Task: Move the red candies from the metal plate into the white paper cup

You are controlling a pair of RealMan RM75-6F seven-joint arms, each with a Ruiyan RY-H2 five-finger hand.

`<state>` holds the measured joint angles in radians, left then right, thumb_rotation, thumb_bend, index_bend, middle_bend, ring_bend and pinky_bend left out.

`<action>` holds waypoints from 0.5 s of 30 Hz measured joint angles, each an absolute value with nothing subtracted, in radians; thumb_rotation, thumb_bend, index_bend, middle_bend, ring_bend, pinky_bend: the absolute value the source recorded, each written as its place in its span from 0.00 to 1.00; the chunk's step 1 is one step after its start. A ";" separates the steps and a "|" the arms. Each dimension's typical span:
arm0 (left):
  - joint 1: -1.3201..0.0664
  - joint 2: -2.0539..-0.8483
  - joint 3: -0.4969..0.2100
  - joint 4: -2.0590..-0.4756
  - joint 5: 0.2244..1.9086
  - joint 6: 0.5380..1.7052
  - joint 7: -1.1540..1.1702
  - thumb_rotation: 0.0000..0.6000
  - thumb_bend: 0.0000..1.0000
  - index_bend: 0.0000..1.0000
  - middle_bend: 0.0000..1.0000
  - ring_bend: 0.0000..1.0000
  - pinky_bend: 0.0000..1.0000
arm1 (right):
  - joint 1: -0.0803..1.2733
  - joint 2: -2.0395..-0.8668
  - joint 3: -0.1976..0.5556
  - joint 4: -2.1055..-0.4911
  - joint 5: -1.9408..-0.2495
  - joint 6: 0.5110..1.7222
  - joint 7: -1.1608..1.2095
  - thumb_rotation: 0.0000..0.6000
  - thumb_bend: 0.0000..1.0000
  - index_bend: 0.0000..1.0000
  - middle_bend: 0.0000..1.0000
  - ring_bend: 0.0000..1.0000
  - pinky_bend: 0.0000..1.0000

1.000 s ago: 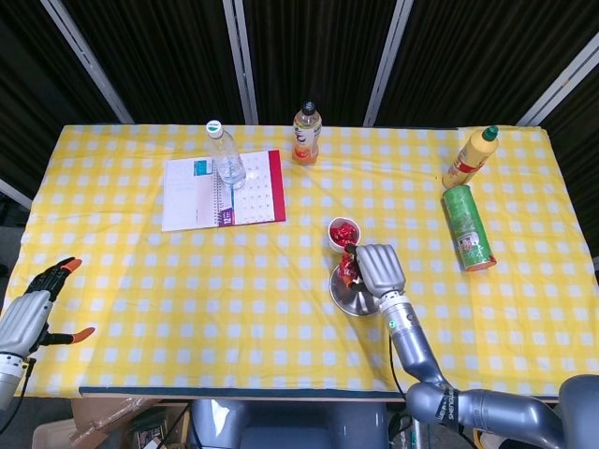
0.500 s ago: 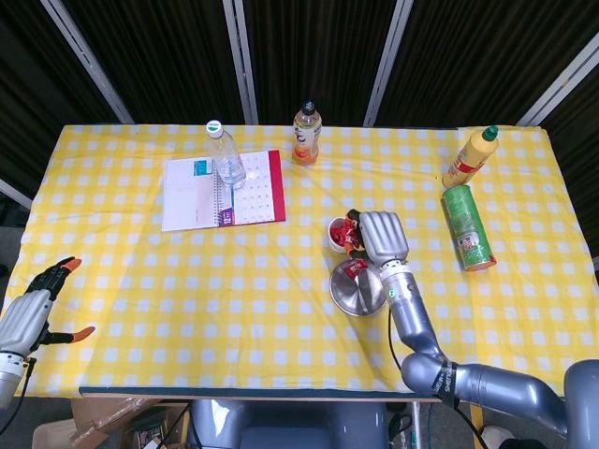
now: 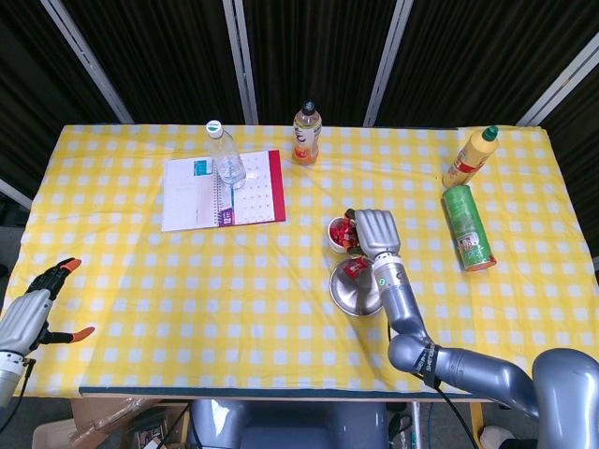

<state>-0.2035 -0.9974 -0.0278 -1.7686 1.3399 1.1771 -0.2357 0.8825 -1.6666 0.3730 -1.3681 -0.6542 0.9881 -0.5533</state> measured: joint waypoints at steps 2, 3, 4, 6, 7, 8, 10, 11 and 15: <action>-0.204 -0.996 -0.028 -1.769 1.342 1.176 -0.238 1.00 0.04 0.00 0.00 0.00 0.00 | 0.884 -1.667 0.369 -1.367 -0.654 0.989 -0.552 1.00 0.42 0.41 0.75 0.90 1.00; -0.204 -0.996 -0.027 -1.770 1.342 1.176 -0.238 1.00 0.04 0.00 0.00 0.00 0.00 | 0.884 -1.666 0.368 -1.368 -0.653 0.989 -0.552 1.00 0.42 0.40 0.75 0.90 1.00; -0.204 -0.996 -0.027 -1.769 1.342 1.176 -0.239 1.00 0.04 0.00 0.00 0.00 0.00 | 0.884 -1.665 0.367 -1.370 -0.653 0.989 -0.551 1.00 0.41 0.38 0.75 0.90 1.00; -0.203 -0.996 -0.027 -1.768 1.343 1.177 -0.241 1.00 0.04 0.00 0.00 0.00 0.00 | 0.883 -1.660 0.364 -1.377 -0.651 0.989 -0.549 1.00 0.40 0.34 0.75 0.90 1.00; -0.203 -0.996 -0.027 -1.768 1.343 1.177 -0.242 1.00 0.04 0.00 0.00 0.00 0.00 | 0.883 -1.658 0.363 -1.381 -0.651 0.989 -0.548 1.00 0.39 0.33 0.75 0.90 1.00; -0.203 -0.996 -0.026 -1.767 1.344 1.177 -0.243 1.00 0.04 0.00 0.00 0.00 0.00 | 0.882 -1.655 0.362 -1.388 -0.652 0.992 -0.547 1.00 0.39 0.32 0.75 0.90 1.00; -0.202 -0.996 -0.026 -1.766 1.345 1.178 -0.244 1.00 0.04 0.00 0.00 0.00 0.00 | 0.880 -1.650 0.361 -1.399 -0.654 0.997 -0.544 1.00 0.39 0.31 0.75 0.90 1.00; -0.202 -0.996 -0.026 -1.766 1.345 1.178 -0.244 1.00 0.04 0.00 0.00 0.00 0.00 | 0.879 -1.646 0.361 -1.408 -0.657 1.001 -0.542 1.00 0.39 0.30 0.75 0.90 1.00; -0.202 -0.996 -0.027 -1.768 1.346 1.180 -0.242 1.00 0.04 0.00 0.00 0.00 0.00 | 0.874 -1.632 0.359 -1.446 -0.670 1.020 -0.537 1.00 0.39 0.29 0.75 0.90 1.00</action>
<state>-0.2022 -0.9963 -0.0266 -1.7684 1.3457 1.1798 -0.2417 0.8743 -1.6318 0.3593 -1.4460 -0.6704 1.0201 -0.5371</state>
